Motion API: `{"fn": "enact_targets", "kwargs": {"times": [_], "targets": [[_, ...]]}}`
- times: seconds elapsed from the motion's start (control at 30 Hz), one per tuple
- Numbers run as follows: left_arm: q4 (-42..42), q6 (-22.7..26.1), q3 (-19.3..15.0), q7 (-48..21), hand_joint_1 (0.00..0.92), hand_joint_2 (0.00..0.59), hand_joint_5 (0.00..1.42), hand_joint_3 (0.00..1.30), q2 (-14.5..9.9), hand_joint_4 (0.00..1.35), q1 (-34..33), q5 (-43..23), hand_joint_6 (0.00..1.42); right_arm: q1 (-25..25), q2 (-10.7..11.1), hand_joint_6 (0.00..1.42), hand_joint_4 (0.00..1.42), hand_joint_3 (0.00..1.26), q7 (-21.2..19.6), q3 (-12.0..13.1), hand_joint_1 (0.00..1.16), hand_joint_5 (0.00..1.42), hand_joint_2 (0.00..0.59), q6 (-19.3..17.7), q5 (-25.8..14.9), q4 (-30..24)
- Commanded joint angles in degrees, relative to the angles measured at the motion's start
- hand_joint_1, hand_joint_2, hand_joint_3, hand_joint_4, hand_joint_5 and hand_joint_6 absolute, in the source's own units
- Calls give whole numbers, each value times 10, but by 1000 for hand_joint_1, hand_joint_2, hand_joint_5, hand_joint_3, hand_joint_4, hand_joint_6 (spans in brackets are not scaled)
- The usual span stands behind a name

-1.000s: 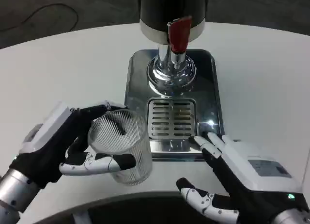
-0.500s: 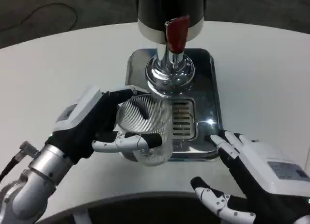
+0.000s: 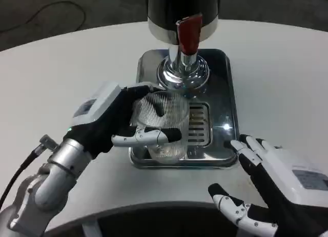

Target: Grasp the cup under the faucet to collect the drink, then remove the cup.

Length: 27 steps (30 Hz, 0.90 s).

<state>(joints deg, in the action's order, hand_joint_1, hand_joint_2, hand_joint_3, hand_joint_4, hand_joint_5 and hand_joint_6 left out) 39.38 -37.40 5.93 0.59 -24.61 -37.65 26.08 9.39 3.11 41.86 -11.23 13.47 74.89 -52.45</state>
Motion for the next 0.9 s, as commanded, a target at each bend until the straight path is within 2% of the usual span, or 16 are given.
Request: {"fn": "enact_targets", "kwargs": {"times": [0.03, 0.33, 0.57, 0.9], "targets": [[39, -5, 17, 44, 524, 128, 1424, 1012, 2, 1257, -47, 24, 1424, 15, 0, 0, 0, 95, 4, 13, 186, 0, 386, -9, -4, -17], [116, -6, 62, 114, 524, 128, 1424, 1012, 7, 1257, -115, 76, 1424, 46, 1, 0, 0, 95, 0, 34, 186, 0, 385, -17, -17, -38], [141, -4, 94, 174, 524, 128, 1424, 1012, 7, 1257, -138, 111, 1424, 60, 3, 0, 0, 95, -1, 53, 186, 0, 385, -25, -32, -48], [171, 31, 135, 264, 524, 129, 1424, 1004, 10, 1257, -155, 159, 1424, 65, 10, 0, 0, 95, 3, 74, 186, 0, 385, -31, -52, -56]]}}
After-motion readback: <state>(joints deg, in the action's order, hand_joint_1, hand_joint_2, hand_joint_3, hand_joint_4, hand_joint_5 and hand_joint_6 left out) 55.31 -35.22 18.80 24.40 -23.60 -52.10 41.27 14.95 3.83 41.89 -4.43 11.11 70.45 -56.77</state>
